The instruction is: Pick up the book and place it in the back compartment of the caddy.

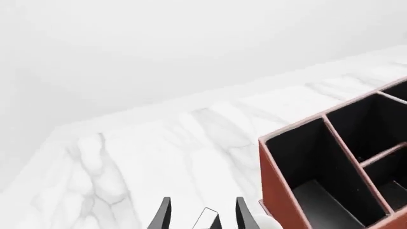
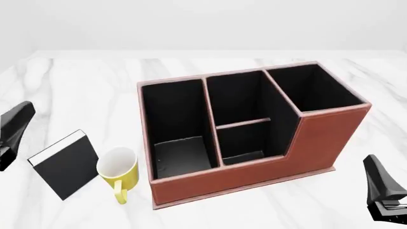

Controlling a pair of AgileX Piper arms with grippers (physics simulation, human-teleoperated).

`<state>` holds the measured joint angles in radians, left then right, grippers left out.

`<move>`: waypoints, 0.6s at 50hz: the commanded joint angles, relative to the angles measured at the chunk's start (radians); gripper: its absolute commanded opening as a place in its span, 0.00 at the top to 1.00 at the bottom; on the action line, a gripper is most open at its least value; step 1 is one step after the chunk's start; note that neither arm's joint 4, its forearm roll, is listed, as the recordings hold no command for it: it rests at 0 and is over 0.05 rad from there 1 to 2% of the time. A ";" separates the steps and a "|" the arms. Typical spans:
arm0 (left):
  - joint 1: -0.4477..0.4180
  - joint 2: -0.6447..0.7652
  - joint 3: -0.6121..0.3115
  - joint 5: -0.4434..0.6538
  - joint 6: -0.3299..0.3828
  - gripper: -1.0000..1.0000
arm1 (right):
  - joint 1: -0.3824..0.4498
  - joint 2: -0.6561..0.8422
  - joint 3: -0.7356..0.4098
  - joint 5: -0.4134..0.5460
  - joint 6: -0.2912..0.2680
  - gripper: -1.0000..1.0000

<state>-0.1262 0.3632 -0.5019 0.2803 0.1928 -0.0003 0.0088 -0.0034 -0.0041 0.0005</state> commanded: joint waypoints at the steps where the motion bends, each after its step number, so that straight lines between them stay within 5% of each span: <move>1: -0.041 0.152 -0.273 0.192 0.086 0.00 | 0.000 0.002 0.000 -0.002 0.000 0.00; 11: -0.100 0.304 -0.462 0.382 0.194 0.00 | 0.000 0.004 0.000 -0.004 0.000 0.00; 19: -0.246 0.387 -0.472 0.475 0.151 0.00 | 0.000 0.004 0.000 -0.004 0.000 0.00; 30: -0.250 0.452 -0.508 0.598 0.133 0.00 | 0.000 0.004 0.000 -0.004 0.000 0.00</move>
<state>-0.3400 0.7457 -0.9566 0.7679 0.3326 -0.0002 0.0123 -0.0033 -0.0078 0.0008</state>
